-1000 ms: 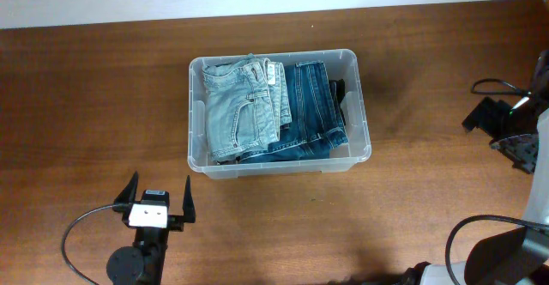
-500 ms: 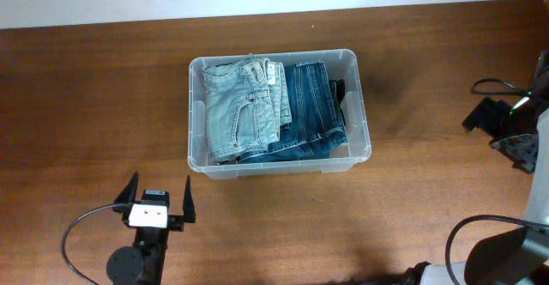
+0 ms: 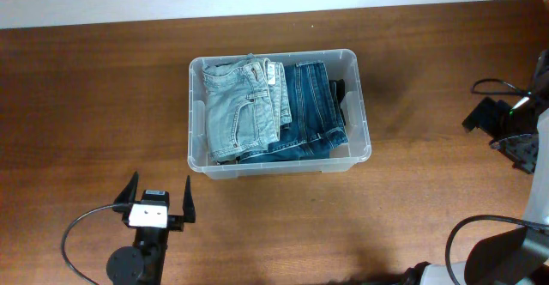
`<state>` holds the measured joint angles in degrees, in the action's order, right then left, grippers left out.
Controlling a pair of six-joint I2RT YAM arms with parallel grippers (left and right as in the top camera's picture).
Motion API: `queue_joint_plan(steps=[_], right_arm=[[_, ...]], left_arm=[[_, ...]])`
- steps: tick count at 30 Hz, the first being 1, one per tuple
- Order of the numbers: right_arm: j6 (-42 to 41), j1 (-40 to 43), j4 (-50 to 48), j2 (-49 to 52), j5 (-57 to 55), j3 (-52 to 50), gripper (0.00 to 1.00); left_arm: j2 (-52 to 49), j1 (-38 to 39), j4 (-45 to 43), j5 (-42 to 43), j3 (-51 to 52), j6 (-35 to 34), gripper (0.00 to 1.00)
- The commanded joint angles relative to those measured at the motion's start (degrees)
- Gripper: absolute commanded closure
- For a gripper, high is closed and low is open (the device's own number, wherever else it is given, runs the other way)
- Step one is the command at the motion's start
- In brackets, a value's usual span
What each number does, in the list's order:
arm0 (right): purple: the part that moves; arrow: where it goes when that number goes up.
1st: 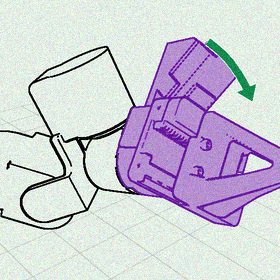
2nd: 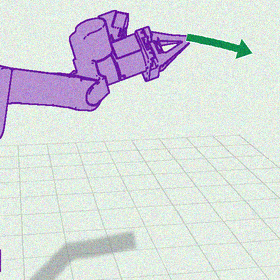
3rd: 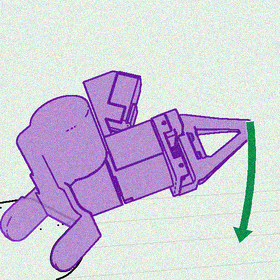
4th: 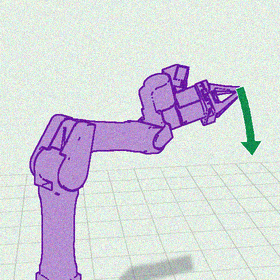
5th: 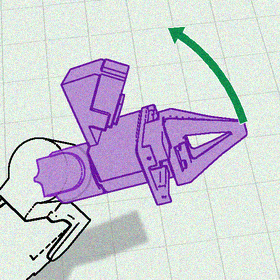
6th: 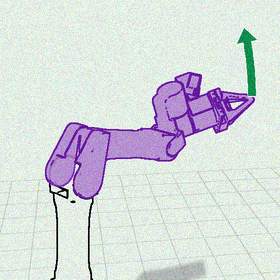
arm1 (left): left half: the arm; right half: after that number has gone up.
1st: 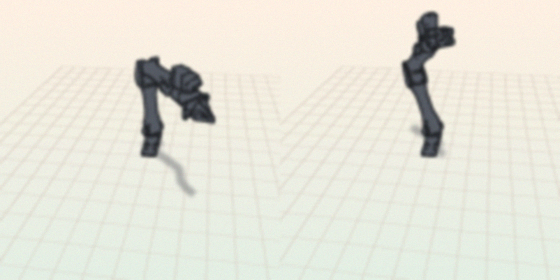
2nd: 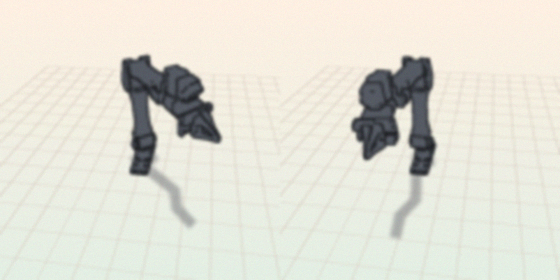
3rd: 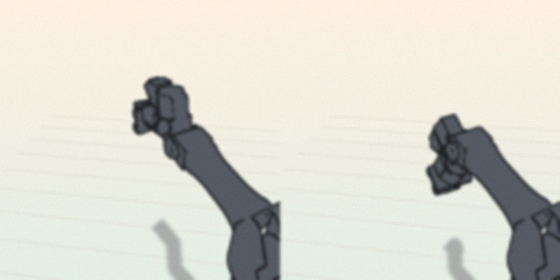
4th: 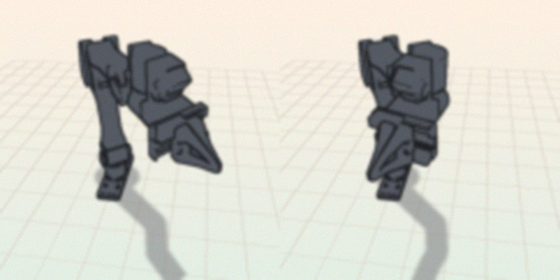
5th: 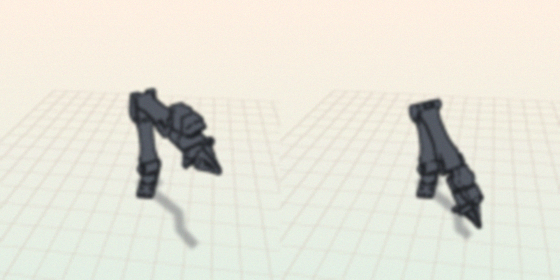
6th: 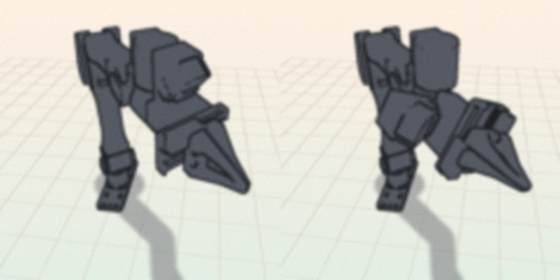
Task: Pack container
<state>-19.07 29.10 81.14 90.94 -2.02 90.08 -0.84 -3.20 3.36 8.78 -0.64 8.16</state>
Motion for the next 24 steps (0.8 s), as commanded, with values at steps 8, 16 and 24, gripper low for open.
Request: queue_joint_plan(steps=[8,16,24], right_arm=[[0.0,0.2,0.0,-0.5,-0.1,0.1,0.02],[2.6,-0.4,0.0,-13.6,-2.5,0.1,0.02],[2.5,-12.9,-11.0,-37.6,-6.2,-5.0,0.02]], left_arm=[[0.5,-0.3,0.3,-0.2,0.1,1.2,0.01],[0.5,-0.3,0.3,-0.2,0.1,1.2,0.01],[0.5,-0.3,0.3,-0.2,0.1,1.2,0.01]])
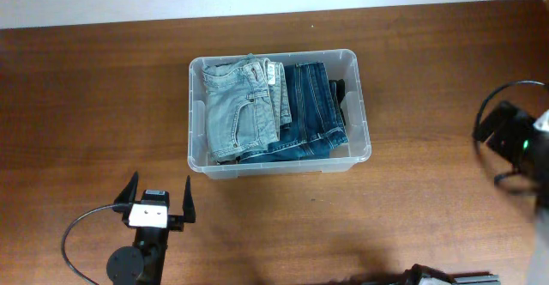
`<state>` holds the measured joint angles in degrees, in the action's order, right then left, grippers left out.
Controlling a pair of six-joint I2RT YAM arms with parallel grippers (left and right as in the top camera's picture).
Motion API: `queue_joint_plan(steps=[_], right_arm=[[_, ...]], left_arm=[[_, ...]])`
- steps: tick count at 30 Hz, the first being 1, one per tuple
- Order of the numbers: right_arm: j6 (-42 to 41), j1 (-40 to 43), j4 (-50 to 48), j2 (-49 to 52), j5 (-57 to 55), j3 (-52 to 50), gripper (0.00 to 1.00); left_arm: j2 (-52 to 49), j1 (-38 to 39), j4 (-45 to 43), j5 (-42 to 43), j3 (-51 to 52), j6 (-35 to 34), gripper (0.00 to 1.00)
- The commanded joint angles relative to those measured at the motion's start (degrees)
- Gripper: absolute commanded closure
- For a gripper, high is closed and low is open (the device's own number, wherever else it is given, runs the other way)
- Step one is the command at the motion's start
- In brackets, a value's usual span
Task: Pack container
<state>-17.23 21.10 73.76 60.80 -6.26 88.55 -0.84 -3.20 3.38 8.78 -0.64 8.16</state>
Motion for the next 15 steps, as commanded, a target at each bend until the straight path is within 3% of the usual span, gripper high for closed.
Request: queue_joint_plan(steps=[1,5,15], right_arm=[[0.7,-7.0,-6.1,-10.9,-1.9,-5.3,0.02],[0.7,-11.0,-12.9,-22.0,-1.9,-12.8,0.02],[0.7,-11.7,-26.7,-47.2,3.6,-38.5,0.02]], left_arm=[[0.5,-0.3,0.3,-0.2,0.1,1.2,0.01],[0.5,-0.3,0.3,-0.2,0.1,1.2,0.01],[0.5,-0.3,0.3,-0.2,0.1,1.2,0.01]])
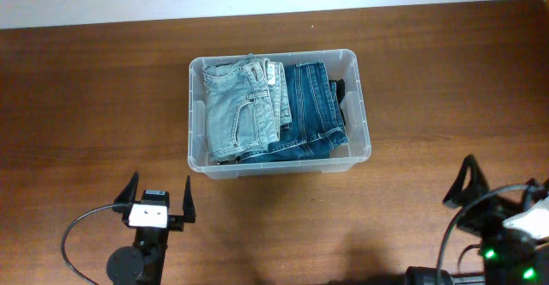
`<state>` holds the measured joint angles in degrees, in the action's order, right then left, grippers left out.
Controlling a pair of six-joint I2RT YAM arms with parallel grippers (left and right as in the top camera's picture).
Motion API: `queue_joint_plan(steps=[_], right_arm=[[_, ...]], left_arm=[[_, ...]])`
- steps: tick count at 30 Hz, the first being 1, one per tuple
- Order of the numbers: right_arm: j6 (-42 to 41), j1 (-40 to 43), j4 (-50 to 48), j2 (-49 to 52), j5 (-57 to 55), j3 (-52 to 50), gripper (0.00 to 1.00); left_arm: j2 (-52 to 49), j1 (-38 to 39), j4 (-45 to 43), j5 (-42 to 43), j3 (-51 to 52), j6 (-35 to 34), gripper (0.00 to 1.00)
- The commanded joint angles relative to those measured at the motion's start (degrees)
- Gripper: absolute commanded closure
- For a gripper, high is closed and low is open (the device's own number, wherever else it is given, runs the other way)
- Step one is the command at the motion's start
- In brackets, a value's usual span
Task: Pack container
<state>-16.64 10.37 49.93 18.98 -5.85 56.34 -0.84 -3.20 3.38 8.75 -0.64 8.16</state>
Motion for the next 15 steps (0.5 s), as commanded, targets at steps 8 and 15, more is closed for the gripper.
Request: queue_joint_plan(steps=[8,15], right_arm=[[-0.3,-2.6,-21.3,-18.3,12.0,-26.5,0.02],[-0.3,-3.5,-40.7,-18.8,14.0,-38.8,0.02]], left_arm=[[0.5,-0.3,0.3,-0.2,0.1,1.2,0.01],[0.5,-0.3,0.3,-0.2,0.1,1.2,0.01]])
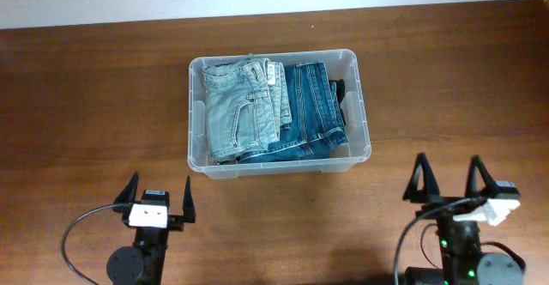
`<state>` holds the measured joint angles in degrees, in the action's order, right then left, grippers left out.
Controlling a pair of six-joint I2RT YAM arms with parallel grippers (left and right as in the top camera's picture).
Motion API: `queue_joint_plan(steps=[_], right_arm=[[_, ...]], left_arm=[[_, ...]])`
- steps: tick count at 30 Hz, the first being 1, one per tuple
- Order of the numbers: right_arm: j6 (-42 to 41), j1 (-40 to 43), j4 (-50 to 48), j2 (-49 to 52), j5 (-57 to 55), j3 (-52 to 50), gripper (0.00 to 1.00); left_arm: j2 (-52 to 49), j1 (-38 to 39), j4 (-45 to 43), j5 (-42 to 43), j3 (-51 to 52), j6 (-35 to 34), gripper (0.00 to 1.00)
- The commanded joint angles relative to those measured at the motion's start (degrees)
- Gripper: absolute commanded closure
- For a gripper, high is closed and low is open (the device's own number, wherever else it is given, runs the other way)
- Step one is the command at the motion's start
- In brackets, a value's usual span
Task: Pack container
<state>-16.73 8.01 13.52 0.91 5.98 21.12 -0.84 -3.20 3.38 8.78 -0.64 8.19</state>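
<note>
A clear plastic container [364,105] stands at the middle of the table. Folded light-blue jeans [238,109] fill its left side, folded dark-blue jeans [310,113] its right, with something black [340,92] tucked at the far right wall. My left gripper [159,191] stands open near the front edge, below and left of the container, nothing between its fingers. My right gripper [449,178] stands open near the front edge, below and right of the container, also empty.
The brown wooden table [94,96] stretches around the container to a pale wall at the back. Black cables loop beside each arm base at the front edge.
My right gripper has moved left from the front right corner and now points up toward the container, both fingers plainly spread. The left arm and the container are unchanged.
My right arm was first at the right edge of the table, level with the container. It was then lower at that edge, then at the front right corner, and now stands at the front, mirroring the still left arm. The packed jeans never shifted.
</note>
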Motion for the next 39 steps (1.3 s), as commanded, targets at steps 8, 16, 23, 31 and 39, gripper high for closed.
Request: queue_joint_plan(steps=[8,16,23,31,39], right_arm=[[-0.2,-4.0,-24.2,-0.7,-0.4,-14.5,0.01],[-0.2,-7.4,-26.9,-0.7,-1.3,-19.6,0.02],[0.5,-9.2,-26.4,-0.7,-2.4,-20.8,0.02],[0.4,-9.1,-23.9,-0.6,-3.7,-20.8,0.02],[0.4,-9.1,-12.2,-0.6,-3.7,-20.8,0.01]], left_arm=[[0.5,-0.3,0.3,-0.2,0.1,1.2,0.01],[0.5,-0.3,0.3,-0.2,0.1,1.2,0.01],[0.5,-0.3,0.3,-0.2,0.1,1.1,0.01],[0.5,-0.3,0.3,-0.2,0.1,1.2,0.01],[0.5,-0.3,0.3,-0.2,0.1,1.2,0.01]])
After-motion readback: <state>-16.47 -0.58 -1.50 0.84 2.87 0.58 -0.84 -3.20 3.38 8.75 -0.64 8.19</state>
